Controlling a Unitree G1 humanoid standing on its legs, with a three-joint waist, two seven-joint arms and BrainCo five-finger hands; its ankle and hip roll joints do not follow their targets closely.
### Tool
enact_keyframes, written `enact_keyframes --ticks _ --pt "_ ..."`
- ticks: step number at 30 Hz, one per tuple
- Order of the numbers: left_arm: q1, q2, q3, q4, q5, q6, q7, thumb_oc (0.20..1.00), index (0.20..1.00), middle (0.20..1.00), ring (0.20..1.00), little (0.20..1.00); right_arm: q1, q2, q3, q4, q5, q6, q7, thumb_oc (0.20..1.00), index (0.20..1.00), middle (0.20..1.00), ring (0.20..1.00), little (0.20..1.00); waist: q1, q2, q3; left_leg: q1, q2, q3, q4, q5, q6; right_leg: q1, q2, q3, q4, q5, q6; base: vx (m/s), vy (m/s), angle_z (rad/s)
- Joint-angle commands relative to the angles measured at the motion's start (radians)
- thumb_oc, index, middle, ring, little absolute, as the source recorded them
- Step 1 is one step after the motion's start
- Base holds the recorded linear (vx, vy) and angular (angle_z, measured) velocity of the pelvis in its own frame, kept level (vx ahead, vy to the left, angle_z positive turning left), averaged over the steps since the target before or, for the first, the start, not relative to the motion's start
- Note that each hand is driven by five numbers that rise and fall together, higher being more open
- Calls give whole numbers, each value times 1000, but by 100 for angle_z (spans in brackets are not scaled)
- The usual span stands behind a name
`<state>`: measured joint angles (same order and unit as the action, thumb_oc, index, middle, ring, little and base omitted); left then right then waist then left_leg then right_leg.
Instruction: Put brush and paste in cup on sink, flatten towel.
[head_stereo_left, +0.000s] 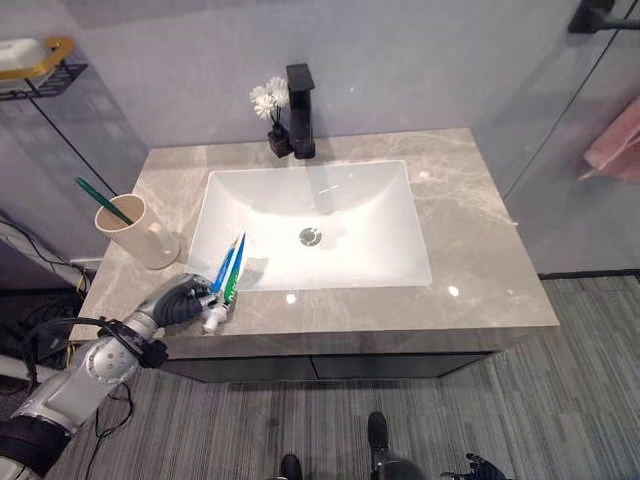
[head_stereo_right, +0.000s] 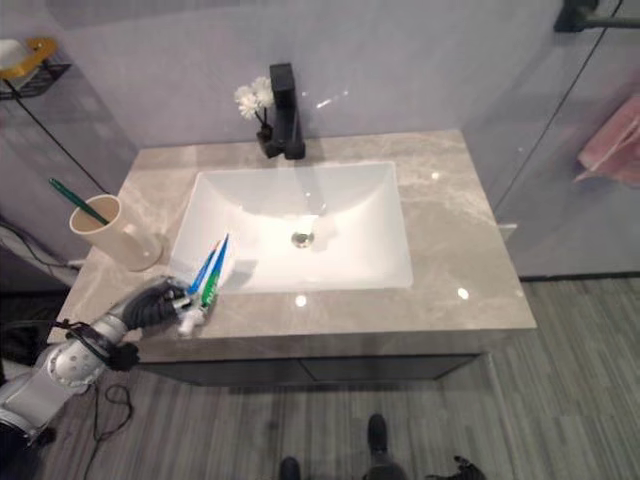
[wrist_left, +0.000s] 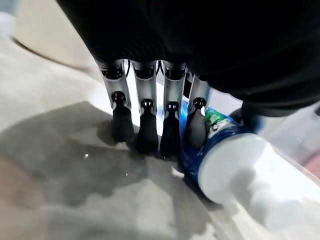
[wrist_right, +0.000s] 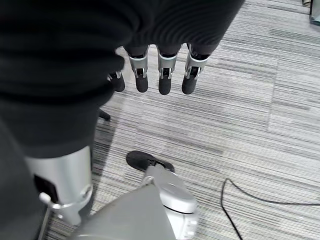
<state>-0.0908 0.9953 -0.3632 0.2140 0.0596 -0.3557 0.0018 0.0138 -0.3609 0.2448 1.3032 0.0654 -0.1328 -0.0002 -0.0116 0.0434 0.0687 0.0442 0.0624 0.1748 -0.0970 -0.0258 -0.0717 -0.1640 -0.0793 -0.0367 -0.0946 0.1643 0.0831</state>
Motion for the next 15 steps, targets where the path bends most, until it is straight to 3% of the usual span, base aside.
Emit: enact_keyframes --ticks 1,9,15 --pt "45 -1 -92 6 85 -27 -66 200 200 200 200 200 -18 0 15 39 28 -6 -24 1000 1000 1000 1000 1000 -15 -20 -35 -14 20 -34 10 34 -9 60 -82 36 7 -5 114 0 0 0" --pt "57 -50 -134 56 122 -25 -58 200 200 200 200 200 -11 15 -16 80 37 5 -33 1000 1000 1000 1000 1000 -18 -18 -66 18 24 -36 10 25 -9 94 -78 34 7 -17 109 0 0 0" --pt "71 -38 -125 54 197 -25 -30 200 200 200 200 200 -3 13 -47 105 36 7 -53 1000 1000 1000 1000 1000 -19 -19 -81 36 26 -44 10 21 -9 120 -78 28 7 -27 103 0 0 0"
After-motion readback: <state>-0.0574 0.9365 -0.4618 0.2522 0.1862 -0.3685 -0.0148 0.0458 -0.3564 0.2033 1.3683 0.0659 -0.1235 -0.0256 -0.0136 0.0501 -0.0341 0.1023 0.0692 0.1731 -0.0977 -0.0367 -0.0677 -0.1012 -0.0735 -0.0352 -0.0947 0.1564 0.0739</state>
